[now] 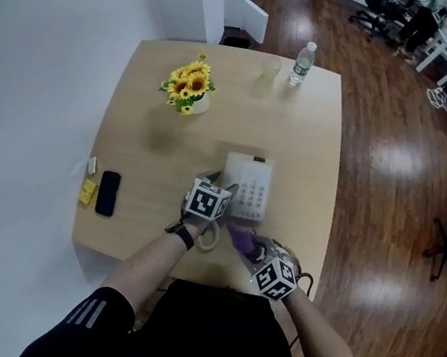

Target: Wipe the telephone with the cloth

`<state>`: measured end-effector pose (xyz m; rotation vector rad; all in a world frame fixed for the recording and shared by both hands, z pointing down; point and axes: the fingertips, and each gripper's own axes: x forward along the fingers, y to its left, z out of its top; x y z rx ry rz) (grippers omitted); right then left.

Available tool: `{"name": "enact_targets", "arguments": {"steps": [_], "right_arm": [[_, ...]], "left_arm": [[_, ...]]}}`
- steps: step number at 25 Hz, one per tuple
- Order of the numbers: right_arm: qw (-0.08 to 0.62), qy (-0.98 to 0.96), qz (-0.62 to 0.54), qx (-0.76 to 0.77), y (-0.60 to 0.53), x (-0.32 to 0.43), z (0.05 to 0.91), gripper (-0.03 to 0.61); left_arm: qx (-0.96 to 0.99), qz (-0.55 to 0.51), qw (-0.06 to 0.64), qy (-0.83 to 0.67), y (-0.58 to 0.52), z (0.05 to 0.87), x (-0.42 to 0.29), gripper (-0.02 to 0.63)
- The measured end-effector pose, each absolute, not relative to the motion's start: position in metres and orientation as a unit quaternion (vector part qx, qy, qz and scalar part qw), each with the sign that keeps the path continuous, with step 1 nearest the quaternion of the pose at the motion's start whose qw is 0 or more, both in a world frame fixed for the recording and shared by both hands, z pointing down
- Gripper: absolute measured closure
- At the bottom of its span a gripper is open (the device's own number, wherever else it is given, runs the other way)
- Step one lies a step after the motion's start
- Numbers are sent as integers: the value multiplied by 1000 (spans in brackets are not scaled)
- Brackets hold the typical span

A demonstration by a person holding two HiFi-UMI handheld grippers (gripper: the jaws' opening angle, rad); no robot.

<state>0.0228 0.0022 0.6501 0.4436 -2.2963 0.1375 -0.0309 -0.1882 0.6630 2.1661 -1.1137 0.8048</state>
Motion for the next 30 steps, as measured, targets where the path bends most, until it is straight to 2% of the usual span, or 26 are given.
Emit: {"name": "enact_targets", "arguments": {"steps": [9, 17, 23, 30], "right_arm": [[356, -894, 104, 253, 34, 98, 629, 440], [334, -887, 131, 290, 38, 131, 629, 440], [316, -891, 131, 300, 39, 151, 616, 440], [280, -904, 106, 305, 32, 169, 575, 439]], "left_arm": [[741, 324, 306, -502, -214, 715, -27, 319], [717, 310, 323, -534, -219, 726, -27, 377], [742, 243, 339, -525, -213, 699, -22, 396], [831, 66, 353, -425, -172, 597, 0, 396]]}}
